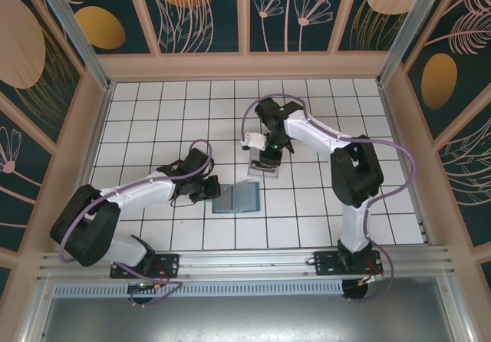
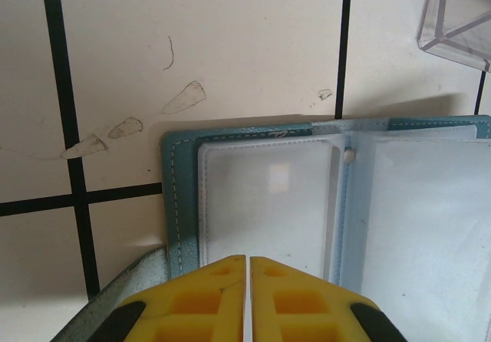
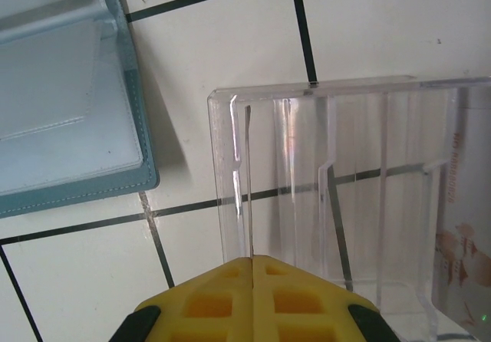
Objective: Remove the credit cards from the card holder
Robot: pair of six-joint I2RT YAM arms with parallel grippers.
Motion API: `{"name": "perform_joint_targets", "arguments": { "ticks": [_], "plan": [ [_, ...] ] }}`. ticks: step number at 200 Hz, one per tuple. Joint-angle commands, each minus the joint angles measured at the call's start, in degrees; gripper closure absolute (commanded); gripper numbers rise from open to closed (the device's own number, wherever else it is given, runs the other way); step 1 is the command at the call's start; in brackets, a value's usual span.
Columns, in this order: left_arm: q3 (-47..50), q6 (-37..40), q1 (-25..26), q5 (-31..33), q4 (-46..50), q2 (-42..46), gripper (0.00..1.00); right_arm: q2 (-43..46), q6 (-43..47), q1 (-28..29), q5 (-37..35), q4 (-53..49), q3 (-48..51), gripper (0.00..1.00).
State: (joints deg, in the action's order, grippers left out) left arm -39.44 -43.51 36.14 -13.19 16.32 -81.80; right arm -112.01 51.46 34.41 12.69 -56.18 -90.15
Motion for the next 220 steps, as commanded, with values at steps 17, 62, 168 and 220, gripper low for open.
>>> {"name": "perform_joint_targets", "arguments": {
  "ticks": [17, 62, 168, 220],
  "plan": [
    [0.5, 0.6, 0.3, 0.1, 1.0, 1.4, 0.88, -2.4, 1.1, -0.7, 0.6, -2.2, -3.3, 0.95],
    [0.5, 0.6, 0.3, 0.2, 0.9, 1.4, 0.87, -0.2, -1.6, -0.7, -6.4, 3.1, -1.9, 0.81],
    [0.2, 0.4, 0.3, 1.4, 1.1, 2.0, 0.88, 10.7, -20.8, 1.3, -8.3, 17.1, 4.0, 0.72],
    [0.4, 0.4, 0.3, 3.0, 1.9, 3.0, 0.88, 17.2, -44.0, 6.0, -5.9, 28.4, 12.7, 0.74]
  ]
}}
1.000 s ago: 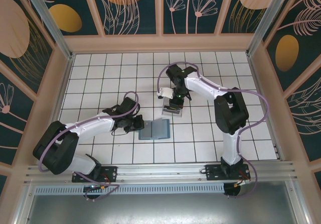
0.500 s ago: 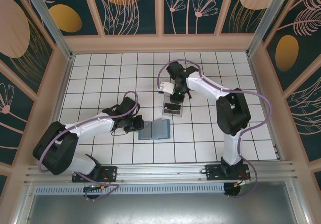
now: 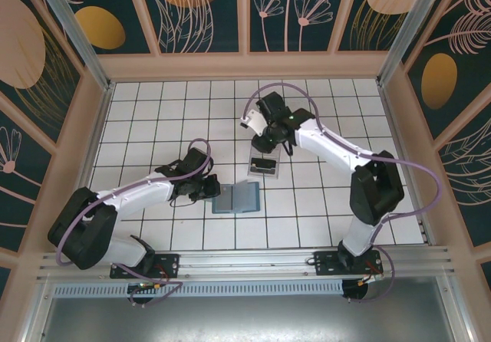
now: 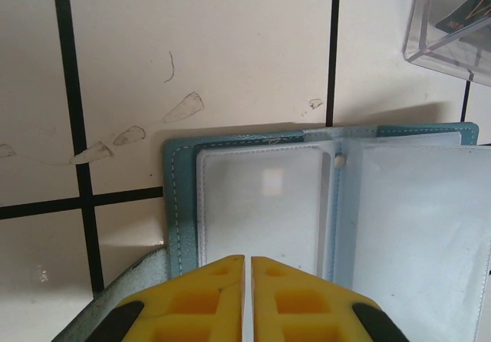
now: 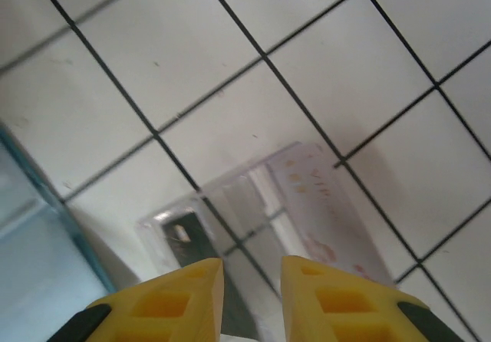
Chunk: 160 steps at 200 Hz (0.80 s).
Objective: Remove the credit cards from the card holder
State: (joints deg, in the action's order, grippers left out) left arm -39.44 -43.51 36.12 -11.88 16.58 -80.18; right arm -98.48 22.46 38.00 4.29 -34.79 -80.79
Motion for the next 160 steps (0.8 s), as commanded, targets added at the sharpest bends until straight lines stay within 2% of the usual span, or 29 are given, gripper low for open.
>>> {"name": "perform_joint_targets", "arguments": {
  "ticks": [1, 33, 47, 55, 71, 113, 160],
  "plan": [
    [0.4, 0.4, 0.3, 1.7, 1.7, 1.4, 0.88, 3.8, -15.3, 2.5, 2.6, 7.2, 3.5, 0.74],
    [0.7, 0.1, 0.3, 3.6, 2.7, 2.4, 0.88, 4.5, -30.2, 6.2, 4.3, 10.1, 6.3, 0.77],
    [1.2, -0.2, 0.0, 4.0, 2.7, 3.3, 0.88, 3.4, -36.9, 6.5, 7.9, 9.1, 5.9, 0.81],
    [1.7, -0.4, -0.4, 3.7, 2.3, 3.9, 0.88, 3.0, -40.0, 7.0, 9.4, 9.6, 6.6, 0.84],
    [2.9, -0.9, -1.3, 3.1, 1.7, 5.0, 0.88, 2.0, -43.8, 9.1, 10.3, 9.4, 7.1, 0.85],
    [6.1, -1.0, -5.0, 2.3, 0.9, 7.7, 0.87, -0.8, -51.9, 15.0, 7.4, 8.2, 7.0, 0.81],
    [10.8, -2.9, -10.6, 1.2, -1.4, 12.3, 0.85, -8.2, -61.2, 21.2, -4.0, -0.4, 0.6, 0.77]
  ]
}}
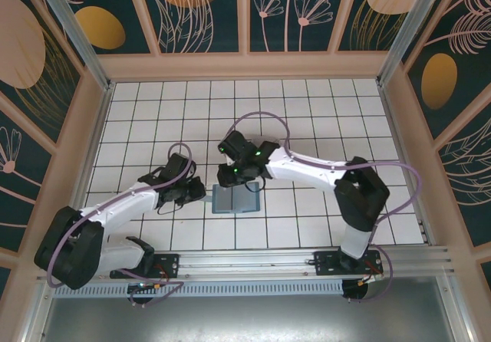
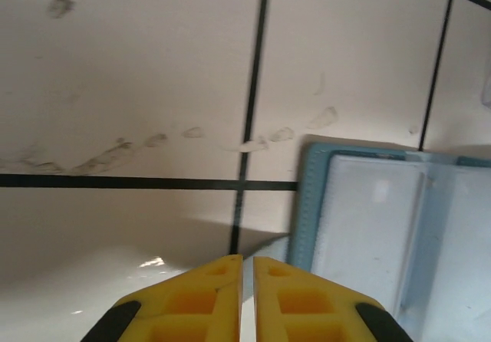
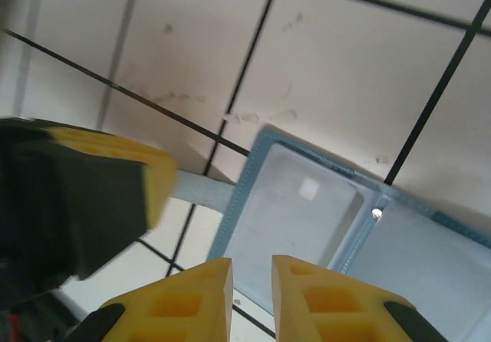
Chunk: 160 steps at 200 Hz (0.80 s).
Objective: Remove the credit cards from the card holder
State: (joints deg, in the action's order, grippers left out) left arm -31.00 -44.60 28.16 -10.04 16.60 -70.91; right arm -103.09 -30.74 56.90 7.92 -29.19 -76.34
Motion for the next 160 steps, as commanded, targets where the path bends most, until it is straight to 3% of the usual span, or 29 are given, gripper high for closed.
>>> {"name": "perform_joint_targets", "arguments": {
  "ticks": [1, 44, 115, 160],
  "plan": [
    [2.5, -1.8, -2.8, -0.7, -1.4, 3.1, 0.85, -3.7, -8.1, 2.4, -7.9, -6.2, -4.1, 0.77],
    [5.1, -2.4, -6.0, -0.7, -1.8, 7.0, 0.84, -10.7, -14.5, 5.0, -12.3, -11.3, -9.9, 0.71],
    [5.9, -1.6, -6.2, -1.1, -1.7, 8.4, 0.83, -18.4, -17.9, 7.0, -15.1, -17.6, -17.0, 0.58],
    [5.9, -1.1, -6.2, -1.2, -1.1, 9.1, 0.83, -21.2, -18.3, 7.6, -15.9, -19.7, -18.8, 0.56]
  ]
}}
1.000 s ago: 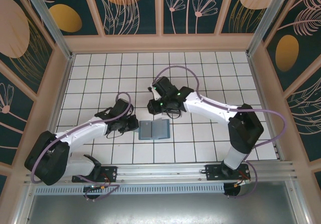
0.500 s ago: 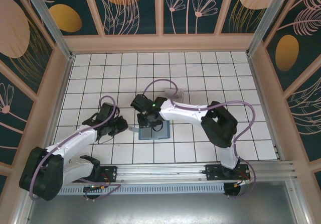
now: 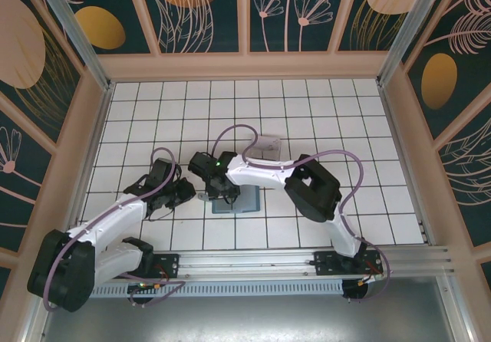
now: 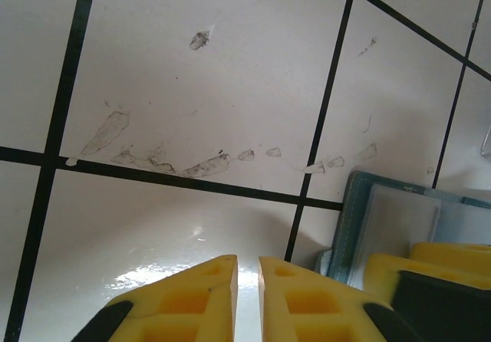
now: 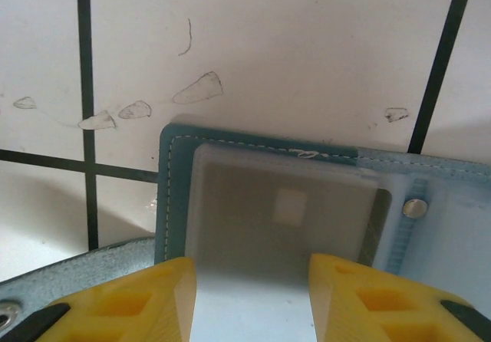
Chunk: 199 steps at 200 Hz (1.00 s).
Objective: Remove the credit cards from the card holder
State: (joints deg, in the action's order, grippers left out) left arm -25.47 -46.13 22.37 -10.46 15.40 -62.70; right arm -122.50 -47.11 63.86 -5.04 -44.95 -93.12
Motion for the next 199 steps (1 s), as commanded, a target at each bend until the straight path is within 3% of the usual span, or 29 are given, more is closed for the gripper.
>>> {"name": "perform_joint_targets", "arguments": {
  "ticks": [1, 59, 134, 199],
  "plan": [
    [0.3, 0.4, -0.4, -0.7, 0.1, 0.9, 0.83, -1.9, -1.9, 0.7, -2.9, -3.9, -2.0, 0.56],
    [0.2, 0.6, -0.4, -0.9, 0.5, 1.7, 0.83, -4.4, -1.5, 0.9, -3.3, -5.4, -2.3, 0.58],
    [-1.4, 1.1, -0.4, -2.1, 1.0, 1.9, 0.83, -2.5, 0.1, 0.9, -2.4, -3.4, -2.2, 0.88],
    [-3.5, 2.5, -0.4, -4.0, 0.5, 2.3, 0.84, 1.8, 2.1, 0.6, -1.1, 1.9, -0.8, 0.90]
  ]
}}
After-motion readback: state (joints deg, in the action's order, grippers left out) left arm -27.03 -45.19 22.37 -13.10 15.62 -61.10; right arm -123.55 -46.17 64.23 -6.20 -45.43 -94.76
